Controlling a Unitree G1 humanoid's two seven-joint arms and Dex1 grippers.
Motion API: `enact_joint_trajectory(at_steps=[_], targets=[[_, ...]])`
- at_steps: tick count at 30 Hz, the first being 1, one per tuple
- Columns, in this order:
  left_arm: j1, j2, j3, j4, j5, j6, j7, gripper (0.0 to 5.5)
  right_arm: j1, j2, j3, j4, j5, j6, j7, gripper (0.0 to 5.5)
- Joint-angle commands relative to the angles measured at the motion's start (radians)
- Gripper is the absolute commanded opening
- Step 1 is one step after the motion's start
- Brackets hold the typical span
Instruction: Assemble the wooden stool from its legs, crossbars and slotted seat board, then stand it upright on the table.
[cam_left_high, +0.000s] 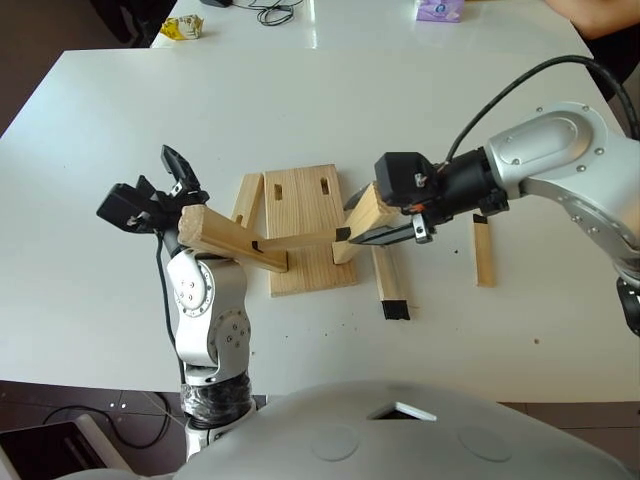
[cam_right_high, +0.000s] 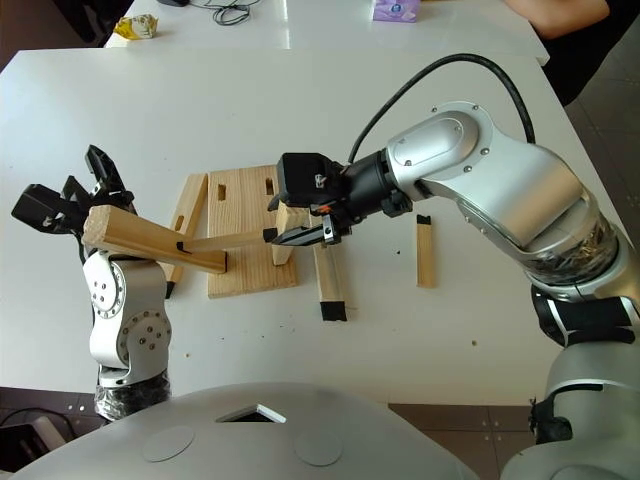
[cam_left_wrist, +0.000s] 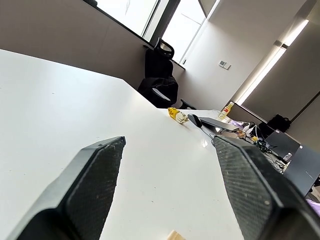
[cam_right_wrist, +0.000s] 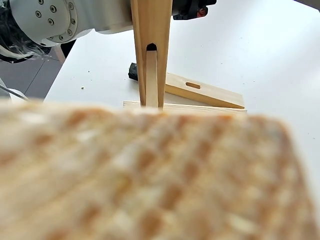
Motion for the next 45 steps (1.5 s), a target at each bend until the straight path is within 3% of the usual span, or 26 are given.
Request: enact_joint_trajectory(at_steps=[1, 9, 18, 29, 41, 45], targets=[[0.021, -0.155, -0.108, 0.033, 0.019, -0.008, 0.004, 3.28, 0.018, 0.116, 0.063, 0.064, 0.145, 0.349, -0.015, 2.04], [0.017, -0.144, -0.136, 0.079, 0.021, -0.026, -0.006, 3.28, 0.097, 0.204, 0.065, 0.041, 0.064, 0.449, -0.176, 2.04], [-0.006, -0.115, -0.158, 0.108, 0.045, -0.015, -0.025, 3.28, 0.194, 0.176, 0.166, -0.025, -0.067, 0.337, -0.284, 2.04], [-0.089, -0.091, -0.221, 0.133, 0.071, 0.038, -0.081, 3.28, 0.191, 0.385, 0.088, 0.013, -0.007, 0.519, -0.336, 2.05], [-0.093, -0.044, -0.229, 0.11, 0.037, 0.109, -0.128, 3.28, 0.248, 0.444, 0.006, -0.006, -0.045, 0.524, -0.366, 2.06], [-0.099, -0.03, -0.181, 0.1, -0.002, 0.123, -0.142, 3.28, 0.271, 0.44, -0.034, -0.013, -0.06, 0.468, -0.365, 2.88]])
